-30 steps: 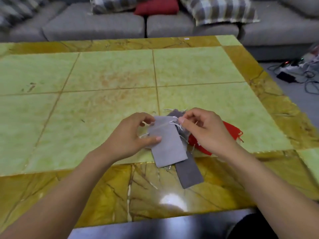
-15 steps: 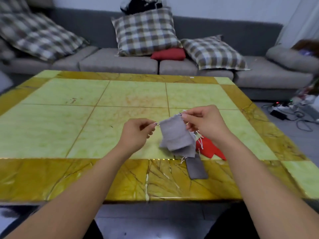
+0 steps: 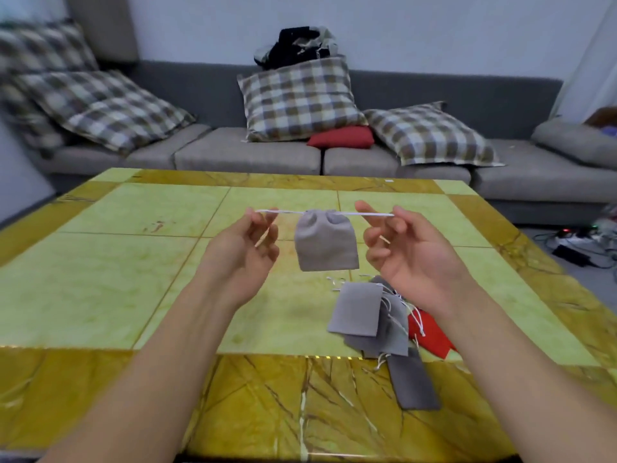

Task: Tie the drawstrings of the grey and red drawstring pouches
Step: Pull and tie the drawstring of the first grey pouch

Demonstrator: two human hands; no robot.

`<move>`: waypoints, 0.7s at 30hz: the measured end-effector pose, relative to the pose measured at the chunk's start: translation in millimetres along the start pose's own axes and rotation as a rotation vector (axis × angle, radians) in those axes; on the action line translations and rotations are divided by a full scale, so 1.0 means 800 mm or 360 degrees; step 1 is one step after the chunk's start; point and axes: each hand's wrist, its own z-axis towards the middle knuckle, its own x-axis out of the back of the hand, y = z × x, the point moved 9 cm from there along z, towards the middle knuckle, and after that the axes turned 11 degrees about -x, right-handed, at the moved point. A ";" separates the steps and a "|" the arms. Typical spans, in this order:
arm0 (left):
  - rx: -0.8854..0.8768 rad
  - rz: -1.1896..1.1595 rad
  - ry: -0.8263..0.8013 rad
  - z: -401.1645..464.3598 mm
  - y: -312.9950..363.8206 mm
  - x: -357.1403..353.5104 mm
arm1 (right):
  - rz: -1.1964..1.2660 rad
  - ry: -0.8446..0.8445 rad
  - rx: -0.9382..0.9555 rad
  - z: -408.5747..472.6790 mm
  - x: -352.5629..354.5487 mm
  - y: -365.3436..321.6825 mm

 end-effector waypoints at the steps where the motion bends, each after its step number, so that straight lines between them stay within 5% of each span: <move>1: 0.0070 -0.0297 -0.0053 -0.002 -0.002 -0.007 | 0.0142 -0.0094 -0.0047 0.005 -0.011 0.010; 5: 0.0073 -0.0566 -0.0144 -0.009 0.010 -0.023 | 0.0320 -0.0084 -0.0035 0.017 -0.026 0.020; 9: -0.0009 -0.0393 0.0103 -0.008 0.010 -0.014 | -0.0084 0.0227 0.0156 0.004 -0.003 -0.016; 13: -0.0204 0.0088 0.0014 -0.007 0.006 -0.017 | -0.0538 0.0398 0.0203 0.004 0.000 -0.016; 16: -0.0283 0.0329 -0.0019 -0.013 0.005 -0.027 | -0.0778 0.0393 0.0220 0.009 -0.017 -0.010; 21: -0.0310 0.0232 -0.0288 -0.026 -0.002 -0.059 | -0.0564 0.0234 0.0158 0.005 -0.021 0.017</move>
